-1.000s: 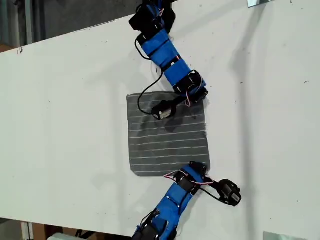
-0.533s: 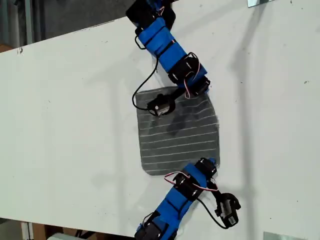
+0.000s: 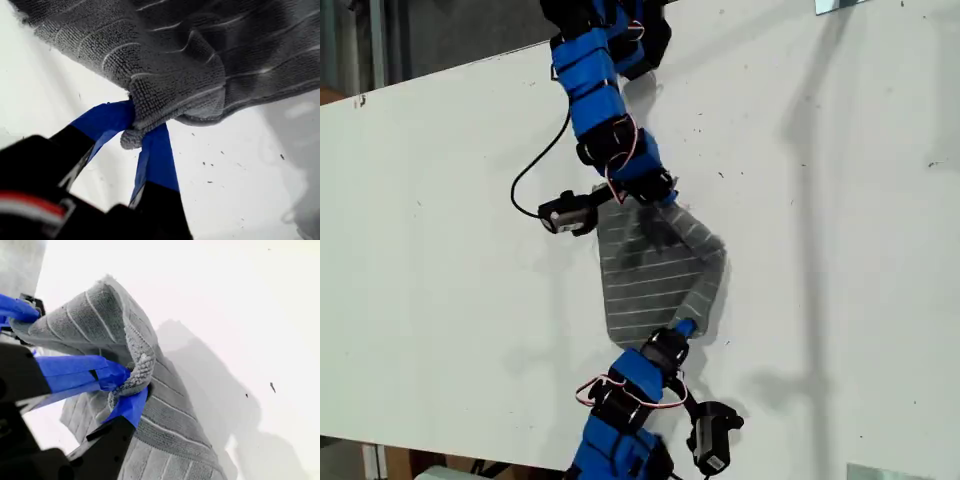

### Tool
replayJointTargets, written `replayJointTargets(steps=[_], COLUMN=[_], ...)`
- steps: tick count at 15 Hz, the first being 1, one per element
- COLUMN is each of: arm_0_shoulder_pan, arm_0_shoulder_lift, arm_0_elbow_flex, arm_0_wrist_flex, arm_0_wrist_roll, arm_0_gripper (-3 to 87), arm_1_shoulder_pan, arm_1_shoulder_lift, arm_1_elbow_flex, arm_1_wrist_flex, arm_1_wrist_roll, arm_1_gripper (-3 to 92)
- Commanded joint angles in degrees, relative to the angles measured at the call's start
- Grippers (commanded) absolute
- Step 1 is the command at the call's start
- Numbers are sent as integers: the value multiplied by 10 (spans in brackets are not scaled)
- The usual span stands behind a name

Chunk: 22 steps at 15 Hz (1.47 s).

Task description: Grasp corners of a square towel and fold twice.

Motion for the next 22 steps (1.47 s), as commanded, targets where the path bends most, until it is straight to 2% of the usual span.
replayJointTargets(steps=[1, 5, 9, 13, 16, 18, 22], arm_0_shoulder_pan=[-57, -161, -291, -361, -312, -262, -185], arm_0_shoulder_lift=[192, 371, 471, 479, 479, 480, 480], arm_0_elbow_flex=[176, 366, 516, 589, 555, 551, 616], arm_0_wrist_flex=[-68, -77, -77, -95, -68, -70, -146], arm_0_wrist_roll=[-12, -12, 12, 27, 11, -1, -62], arm_0_gripper=[-1, -1, -1, -1, -1, -1, -1], arm_1_shoulder_pan=[73, 214, 337, 362, 325, 301, 224], arm_1_shoulder_lift=[103, 114, 31, -76, -22, 12, 12], arm_1_elbow_flex=[47, 89, 126, 113, 118, 127, 166], arm_1_wrist_flex=[-8, -25, -75, -96, -65, -42, -32], arm_1_wrist_roll=[-33, -83, -143, -161, -153, -149, -119], arm_1_gripper=[-1, -1, -1, -1, -1, -1, -1])
